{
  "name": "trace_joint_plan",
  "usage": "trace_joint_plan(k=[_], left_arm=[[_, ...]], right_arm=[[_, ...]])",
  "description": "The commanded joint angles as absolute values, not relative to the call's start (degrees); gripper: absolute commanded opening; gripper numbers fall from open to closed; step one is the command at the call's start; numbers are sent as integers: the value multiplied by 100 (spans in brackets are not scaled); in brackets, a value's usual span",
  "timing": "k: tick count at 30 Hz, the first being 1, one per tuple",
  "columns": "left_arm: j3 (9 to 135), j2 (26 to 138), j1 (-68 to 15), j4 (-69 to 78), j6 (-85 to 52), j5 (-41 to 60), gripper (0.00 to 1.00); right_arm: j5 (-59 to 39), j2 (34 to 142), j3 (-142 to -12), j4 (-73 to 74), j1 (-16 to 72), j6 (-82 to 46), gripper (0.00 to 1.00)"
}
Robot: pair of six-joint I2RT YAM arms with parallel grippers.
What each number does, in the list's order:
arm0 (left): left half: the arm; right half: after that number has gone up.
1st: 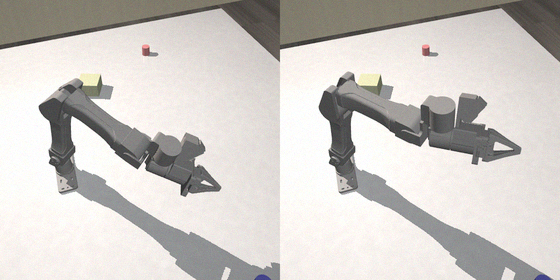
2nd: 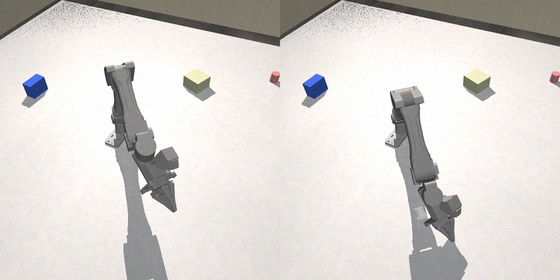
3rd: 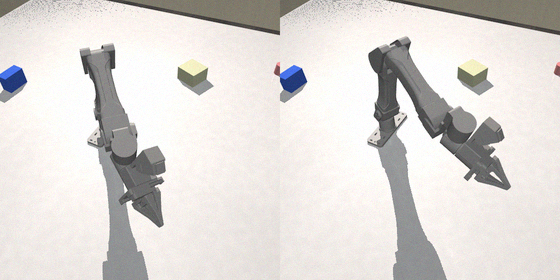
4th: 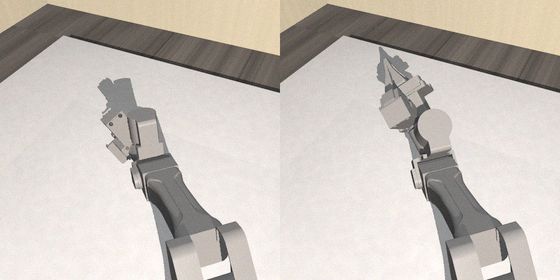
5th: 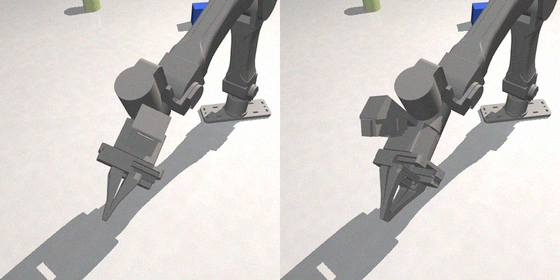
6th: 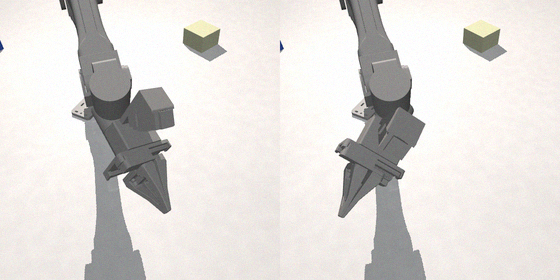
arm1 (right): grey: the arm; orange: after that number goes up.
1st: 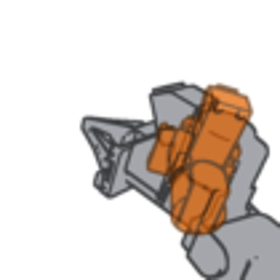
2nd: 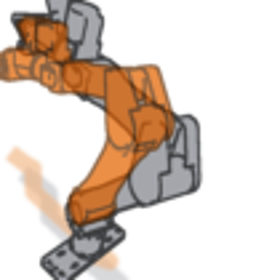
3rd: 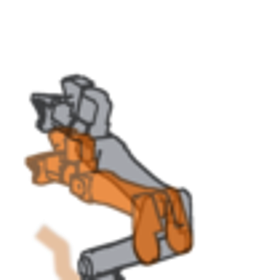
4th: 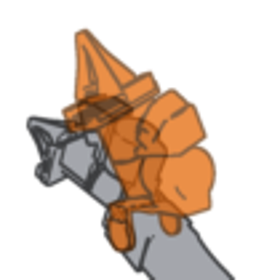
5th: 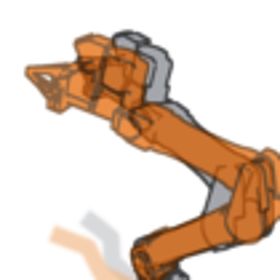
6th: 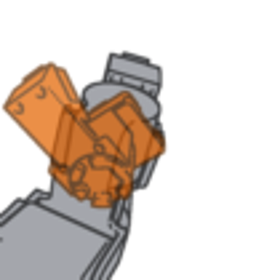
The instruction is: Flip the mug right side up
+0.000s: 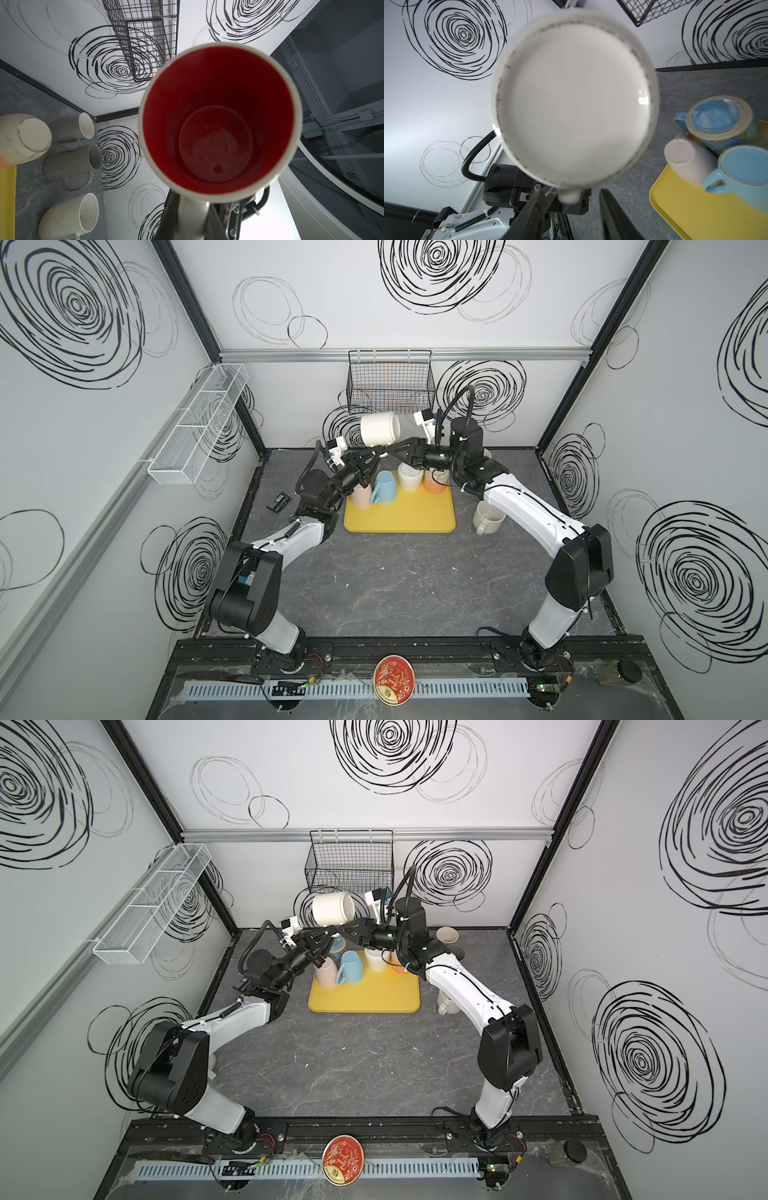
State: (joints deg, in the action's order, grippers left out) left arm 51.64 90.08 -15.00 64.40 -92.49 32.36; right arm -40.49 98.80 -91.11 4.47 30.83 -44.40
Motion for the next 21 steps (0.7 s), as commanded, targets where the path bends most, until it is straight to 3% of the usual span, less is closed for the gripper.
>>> trace_joint_plan(k=[1,7,15,21], left_arm=[[5178,8868,-1459,7466,-9231,3316,0],[5228,8550,-1496,6487,-8393,3432,0],[6006,7909,-1915,2841,-5462,3143,0],[6486,7914,-2518,1330,-4108,2573,0]], right_arm=[[-3600,9299,-9000,433,2921,-4283,47],[-3242,8879,-8731,332,2693,-4185,48],[-2897,8574,-8711,-540,2296,-4000,47],[-2676,8279,-8688,-1346,1901,-3915,46]])
